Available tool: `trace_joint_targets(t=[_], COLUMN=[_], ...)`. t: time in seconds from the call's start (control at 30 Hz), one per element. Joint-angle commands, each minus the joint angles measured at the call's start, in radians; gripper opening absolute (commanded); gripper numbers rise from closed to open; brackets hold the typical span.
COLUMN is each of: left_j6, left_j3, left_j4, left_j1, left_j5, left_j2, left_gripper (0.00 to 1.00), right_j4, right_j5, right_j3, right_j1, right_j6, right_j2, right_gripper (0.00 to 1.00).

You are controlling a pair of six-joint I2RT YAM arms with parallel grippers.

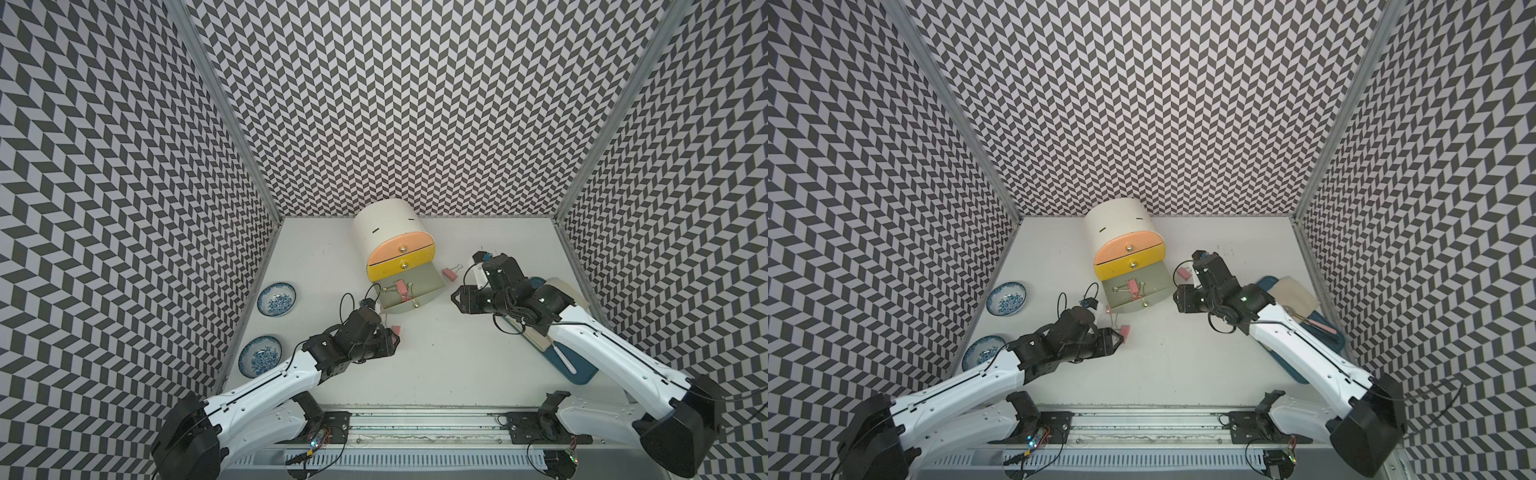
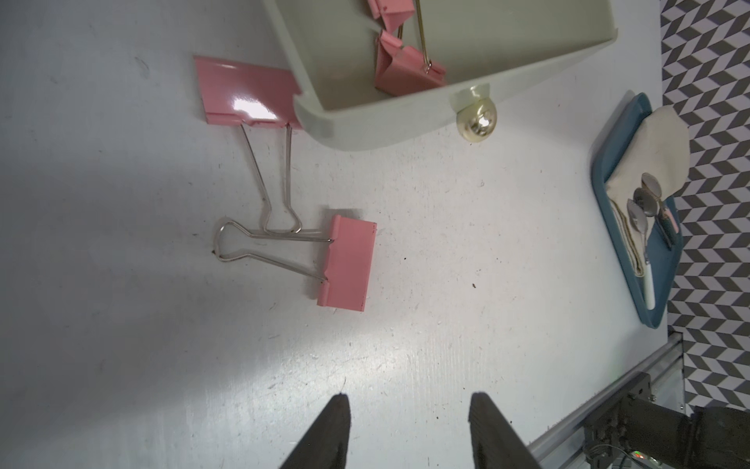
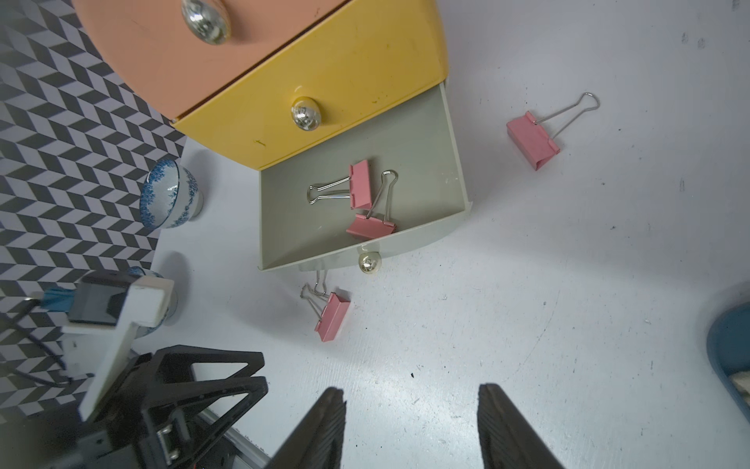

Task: Put the binder clips in the drawer according to color
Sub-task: Move the binder clip to the center of the board.

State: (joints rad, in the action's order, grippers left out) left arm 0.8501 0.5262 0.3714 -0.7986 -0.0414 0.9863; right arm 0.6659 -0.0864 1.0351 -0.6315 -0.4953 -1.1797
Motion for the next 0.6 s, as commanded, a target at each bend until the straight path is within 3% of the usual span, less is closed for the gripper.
trace_joint_targets(t=[0.0,0.2,0.33,0.43,0.57], left_j6=[-0.019,-0.044,-0.06,-0.037,0.035], left_j3=[-0.024,-0.04,-0.033,-0.027,-0.032], left_j4=[-0.081,-0.149,-0.169,-0.116,-0.001], left_j1=[-0.013,-0.014,-0.015,-0.016,-0.014], left_j5=[0.078,0.119,0.119,0.134,0.136], left_j2=[0.015,0.032,0.046,0.02,-0.09], left_gripper=[0.52,0.52,0.52,0.52,0.53], right_j4=[-0.035,-0.029,-0.043,-0.118,-0.225], right_j5=[0.014,-0.009,-0.106,-0.188,-0.179], right_j3=[-0.019,-0.064,-0.104,-0.173,-0.24], right_j1=[0.006,0.006,0.006,-0.021,-0.12], right_j6=[-0.024,-0.03,-0.023,-0.056,-0.137], right_j2=[0.059,0.119,0.135,0.139,0.137], right_gripper=[0.56,0.56,0.56,0.54,0.54])
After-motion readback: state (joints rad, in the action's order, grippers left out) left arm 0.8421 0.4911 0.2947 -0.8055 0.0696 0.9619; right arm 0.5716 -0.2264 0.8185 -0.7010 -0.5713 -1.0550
